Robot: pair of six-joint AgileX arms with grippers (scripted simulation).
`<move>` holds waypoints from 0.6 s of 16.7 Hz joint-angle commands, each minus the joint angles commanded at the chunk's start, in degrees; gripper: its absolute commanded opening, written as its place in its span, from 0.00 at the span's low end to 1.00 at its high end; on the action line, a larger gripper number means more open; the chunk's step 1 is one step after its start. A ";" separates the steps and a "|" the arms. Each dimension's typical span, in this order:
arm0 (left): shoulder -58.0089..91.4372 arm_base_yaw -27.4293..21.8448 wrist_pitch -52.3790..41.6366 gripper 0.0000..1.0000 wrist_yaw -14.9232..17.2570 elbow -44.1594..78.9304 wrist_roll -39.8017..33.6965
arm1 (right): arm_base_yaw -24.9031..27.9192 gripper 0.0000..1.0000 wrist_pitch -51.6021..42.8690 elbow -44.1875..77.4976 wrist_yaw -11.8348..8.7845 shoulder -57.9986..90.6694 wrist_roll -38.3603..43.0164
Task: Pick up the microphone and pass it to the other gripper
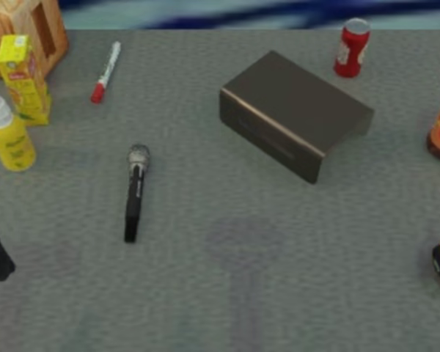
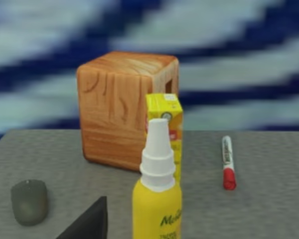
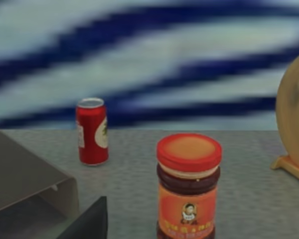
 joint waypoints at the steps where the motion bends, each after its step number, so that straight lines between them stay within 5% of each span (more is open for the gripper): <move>1: 0.00 0.00 0.00 1.00 0.00 0.00 0.00 | 0.00 1.00 0.00 0.00 0.00 0.00 0.00; 10: 21.62 -5.15 -13.79 1.00 -0.59 17.52 -3.79 | 0.00 1.00 0.00 0.00 0.00 0.00 0.00</move>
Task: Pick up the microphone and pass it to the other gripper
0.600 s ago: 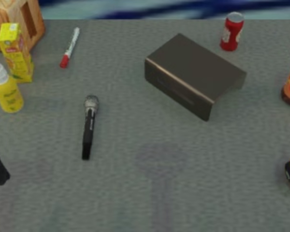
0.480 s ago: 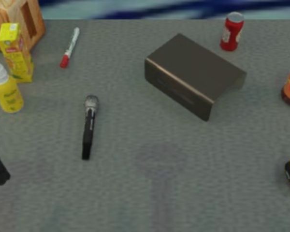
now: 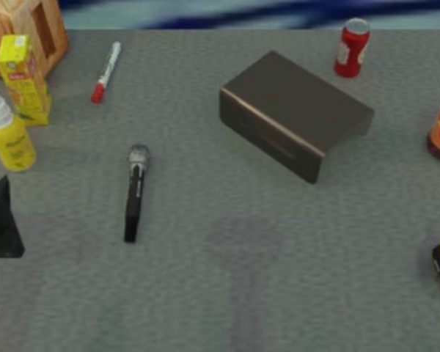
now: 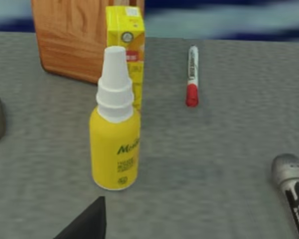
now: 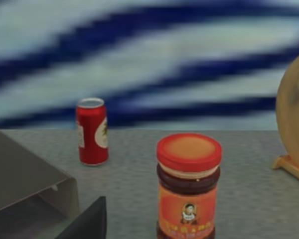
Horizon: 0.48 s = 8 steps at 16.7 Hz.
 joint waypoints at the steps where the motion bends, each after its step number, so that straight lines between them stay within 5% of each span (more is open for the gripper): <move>1: 5.26 -1.06 -2.74 1.00 -0.12 3.89 -0.96 | 0.00 1.00 0.00 0.00 0.00 0.00 0.00; 8: 47.43 -9.13 -21.77 1.00 -0.38 35.15 -8.98 | 0.00 1.00 0.00 0.00 0.00 0.00 0.00</move>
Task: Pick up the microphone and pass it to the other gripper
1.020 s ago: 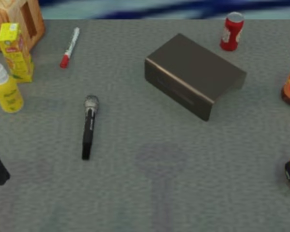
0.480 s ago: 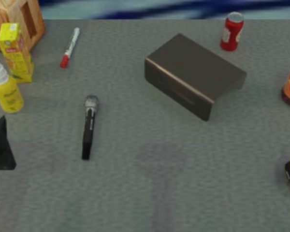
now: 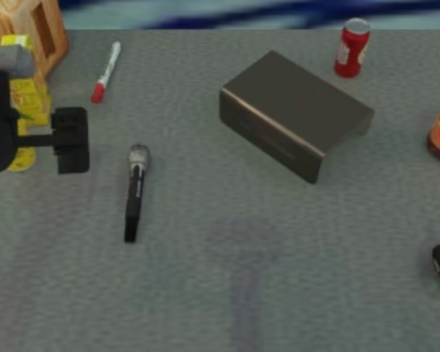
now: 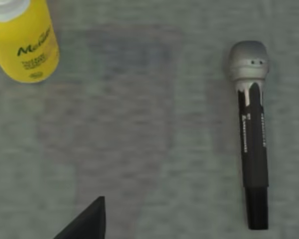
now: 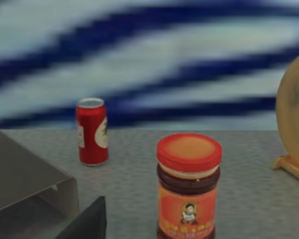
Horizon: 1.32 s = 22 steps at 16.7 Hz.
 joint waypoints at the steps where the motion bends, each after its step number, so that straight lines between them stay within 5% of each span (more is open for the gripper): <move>1: 5.86 -1.12 -2.53 1.00 0.02 4.42 -1.13 | 0.00 1.00 0.00 0.00 0.00 0.00 0.00; 11: 42.89 -8.55 -21.72 1.00 -0.43 31.83 -8.28 | 0.00 1.00 0.00 0.00 0.00 0.00 0.00; 22: 47.47 -8.51 -15.88 1.00 -0.45 29.34 -8.16 | 0.00 1.00 0.00 0.00 0.00 0.00 0.00</move>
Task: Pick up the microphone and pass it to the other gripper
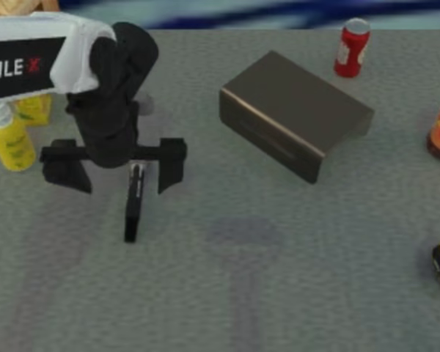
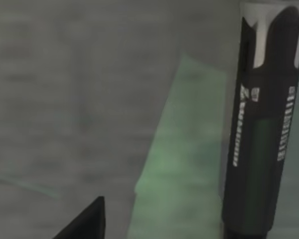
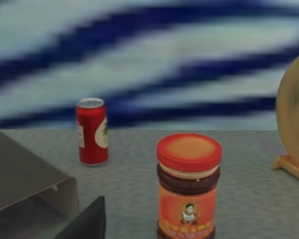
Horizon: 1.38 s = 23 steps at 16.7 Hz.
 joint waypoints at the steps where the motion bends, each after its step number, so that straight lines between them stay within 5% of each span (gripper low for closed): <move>1: 1.34 0.04 2.70 1.00 0.02 -1.12 0.04 | 0.00 1.00 0.00 0.00 0.00 0.00 0.00; 10: 6.79 0.20 12.63 1.00 0.08 -5.79 0.27 | 0.00 1.00 0.00 0.00 0.00 0.00 0.00; 23: 6.79 0.20 12.63 0.02 0.08 -5.79 0.27 | 0.00 1.00 0.00 0.00 0.00 0.00 0.00</move>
